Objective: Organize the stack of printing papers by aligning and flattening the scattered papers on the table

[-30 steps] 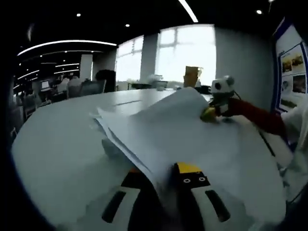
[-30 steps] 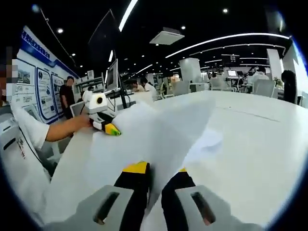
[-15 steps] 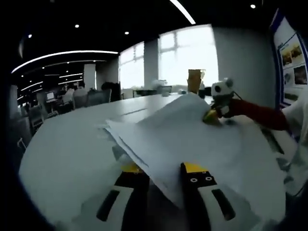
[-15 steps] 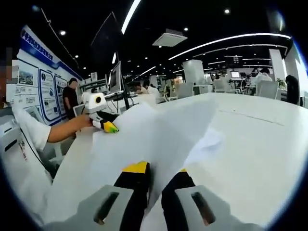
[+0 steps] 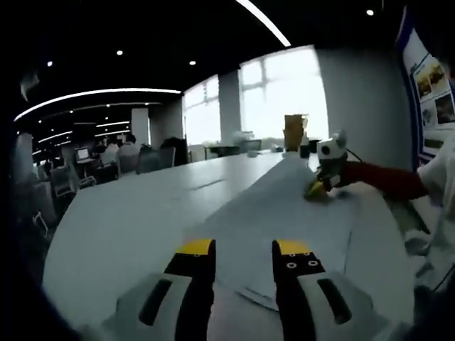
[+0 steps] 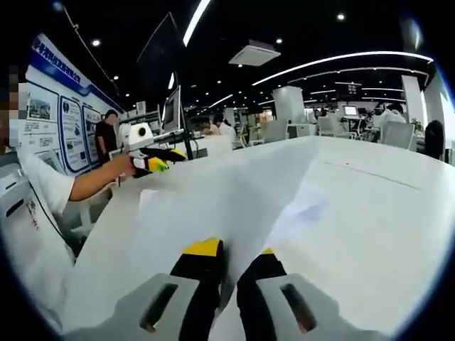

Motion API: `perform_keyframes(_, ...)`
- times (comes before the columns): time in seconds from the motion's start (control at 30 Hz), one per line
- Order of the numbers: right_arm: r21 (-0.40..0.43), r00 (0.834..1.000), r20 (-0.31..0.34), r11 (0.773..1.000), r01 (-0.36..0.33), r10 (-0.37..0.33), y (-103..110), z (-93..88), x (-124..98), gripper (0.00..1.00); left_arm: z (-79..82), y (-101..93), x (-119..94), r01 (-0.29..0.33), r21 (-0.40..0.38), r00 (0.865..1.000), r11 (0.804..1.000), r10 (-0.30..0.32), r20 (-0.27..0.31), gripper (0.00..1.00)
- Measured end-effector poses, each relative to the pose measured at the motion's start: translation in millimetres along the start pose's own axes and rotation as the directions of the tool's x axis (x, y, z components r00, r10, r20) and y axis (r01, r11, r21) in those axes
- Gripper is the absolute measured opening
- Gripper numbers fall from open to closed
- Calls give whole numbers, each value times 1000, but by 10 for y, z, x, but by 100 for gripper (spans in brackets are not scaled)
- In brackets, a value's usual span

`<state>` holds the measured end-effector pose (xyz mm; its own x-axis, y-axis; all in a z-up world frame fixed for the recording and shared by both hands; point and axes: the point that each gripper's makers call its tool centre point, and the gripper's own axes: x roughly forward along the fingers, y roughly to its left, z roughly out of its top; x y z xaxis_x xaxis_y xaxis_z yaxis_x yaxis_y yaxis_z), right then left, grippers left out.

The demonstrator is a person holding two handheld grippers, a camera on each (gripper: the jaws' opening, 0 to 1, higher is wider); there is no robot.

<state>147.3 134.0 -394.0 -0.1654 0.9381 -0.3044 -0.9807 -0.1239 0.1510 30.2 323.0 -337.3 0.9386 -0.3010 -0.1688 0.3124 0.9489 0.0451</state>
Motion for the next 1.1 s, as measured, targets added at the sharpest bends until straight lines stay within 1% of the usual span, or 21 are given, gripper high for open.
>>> perform_keyframes(0.03, 1, 1000, 0, 1000, -1, 1, 9, -2, 1, 3, 13, -13, 30, 6, -3, 1000, 1000, -6, 2, 35)
perform_keyframes(0.17, 9, 1000, 1, 1000, -5, 5, 17, -12, -3, 3, -85, -167, 291, 66, -21, 998, 998, -66, -18, 35)
perform_keyframes(0.23, 6, 1000, -8, 1000, -2, 2, 17, -31, -2, 3, -196, -222, 407, 90, -34, 995, 995, -91, -42, 36)
perform_keyframes(0.33, 13, 1000, -7, 1000, -5, 5, 16, -38, -5, 3, -386, -279, 505, 108, -25, 990, 994, -110, -93, 33)
perform_keyframes(0.43, 15, 1000, -3, 1000, -11, 11, 31, -25, -5, 3, -476, -276, 523, 100, -10, 987, 995, -100, -123, 32)
perform_keyframes(0.5, -2, 1000, -1, 1000, -15, 15, 49, -14, -2, 3, -525, -259, 530, 92, -8, 986, 996, -92, -139, 32)
perform_keyframes(0.57, 2, 1000, 1, 1000, -17, 17, 49, -11, 0, 4, -614, -247, 537, 86, 8, 982, 996, -83, -171, 32)
perform_keyframes(0.6, 5, 1000, 3, 1000, -17, 17, 50, -11, 1, 5, -600, -249, 531, 78, -8, 984, 997, -78, -159, 32)
perform_keyframes(0.63, 4, 1000, 3, 1000, -19, 19, 53, -11, 1, 6, -605, -251, 528, 81, -4, 984, 997, -81, -161, 32)
perform_keyframes(0.77, -10, 1000, 8, 1000, -19, 19, 57, -11, 1, 7, -611, -256, 527, 81, -31, 984, 996, -85, -158, 31)
perform_keyframes(0.9, 6, 1000, 23, 1000, -21, 21, 55, 16, -25, 11, -608, -265, 525, 81, -11, 985, 997, -81, -152, 31)
perform_keyframes(0.97, 39, 998, 68, 999, 11, -14, -23, 108, -104, 12, -605, -266, 524, 78, 1, 987, 997, -77, -144, 31)
perform_keyframes(1.0, 38, 995, 96, 999, 29, -32, -83, 158, -189, 12, -604, -268, 523, 79, 1, 987, 997, -78, -139, 31)
perform_keyframes(1.03, 58, 992, 117, 998, 39, -46, -128, 189, -258, 13, -602, -268, 526, 78, -1, 988, 997, -78, -136, 31)
perform_keyframes(1.07, 71, 991, 123, 996, 50, -58, -169, 196, -328, 13, -604, -265, 527, 78, -6, 988, 997, -78, -135, 31)
perform_keyframes(1.1, 67, 989, 124, 995, 77, -85, -221, 201, -412, 13, -604, -262, 528, 78, -7, 988, 997, -78, -135, 31)
